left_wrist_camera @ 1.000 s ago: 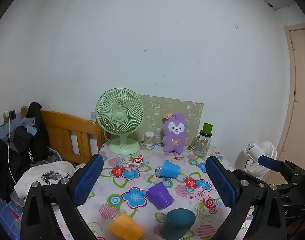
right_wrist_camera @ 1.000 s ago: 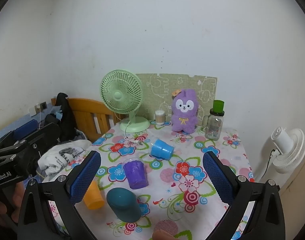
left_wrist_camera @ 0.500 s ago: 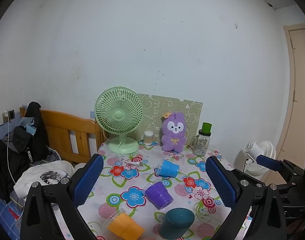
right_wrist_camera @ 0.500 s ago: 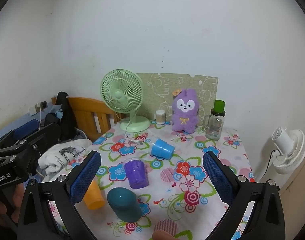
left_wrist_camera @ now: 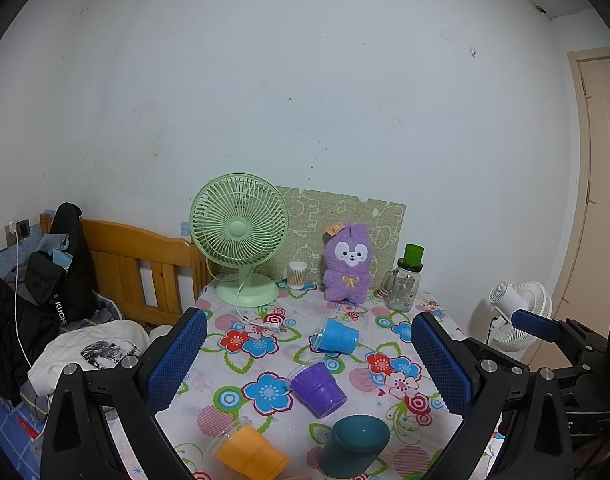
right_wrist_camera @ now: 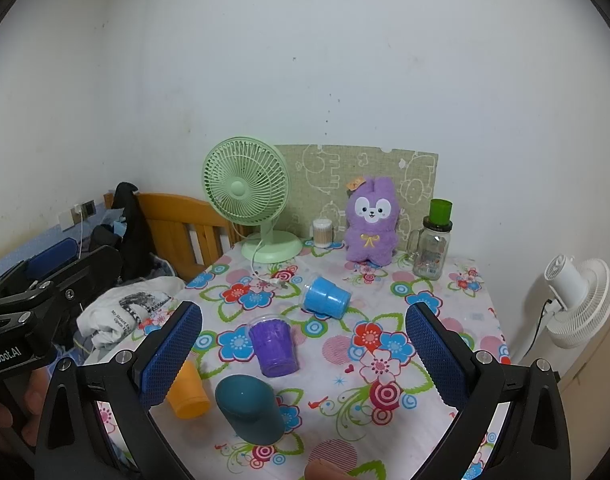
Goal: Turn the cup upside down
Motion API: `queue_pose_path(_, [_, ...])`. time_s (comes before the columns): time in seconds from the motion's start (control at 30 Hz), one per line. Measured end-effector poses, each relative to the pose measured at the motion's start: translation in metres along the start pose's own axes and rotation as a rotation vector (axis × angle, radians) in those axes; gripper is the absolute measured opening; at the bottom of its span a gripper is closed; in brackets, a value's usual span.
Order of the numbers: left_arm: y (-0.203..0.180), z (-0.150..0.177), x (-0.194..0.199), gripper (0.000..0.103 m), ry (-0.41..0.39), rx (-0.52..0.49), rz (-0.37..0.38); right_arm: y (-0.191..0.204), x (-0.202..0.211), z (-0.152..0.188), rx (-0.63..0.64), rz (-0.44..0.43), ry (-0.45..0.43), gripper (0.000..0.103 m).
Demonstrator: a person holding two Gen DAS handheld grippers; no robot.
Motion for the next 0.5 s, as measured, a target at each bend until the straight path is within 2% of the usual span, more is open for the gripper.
queue_pose_path(0.5, [0.002,0.0018,-0.0008,0.103,0.003,0.001,-0.002,0.0004,-0.0021,0.0022,0.003,-0.005,0.004,0.103])
Point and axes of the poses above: each gripper's, at about its wrist camera, not at the fingertips, and x roughly against the way its jaws point, y to its left, z to its underside, the point moved 4 cm from there along -x, roughly the way its jaws point, and after that the axes turned 6 degrees about z, right-handed, at the moved point
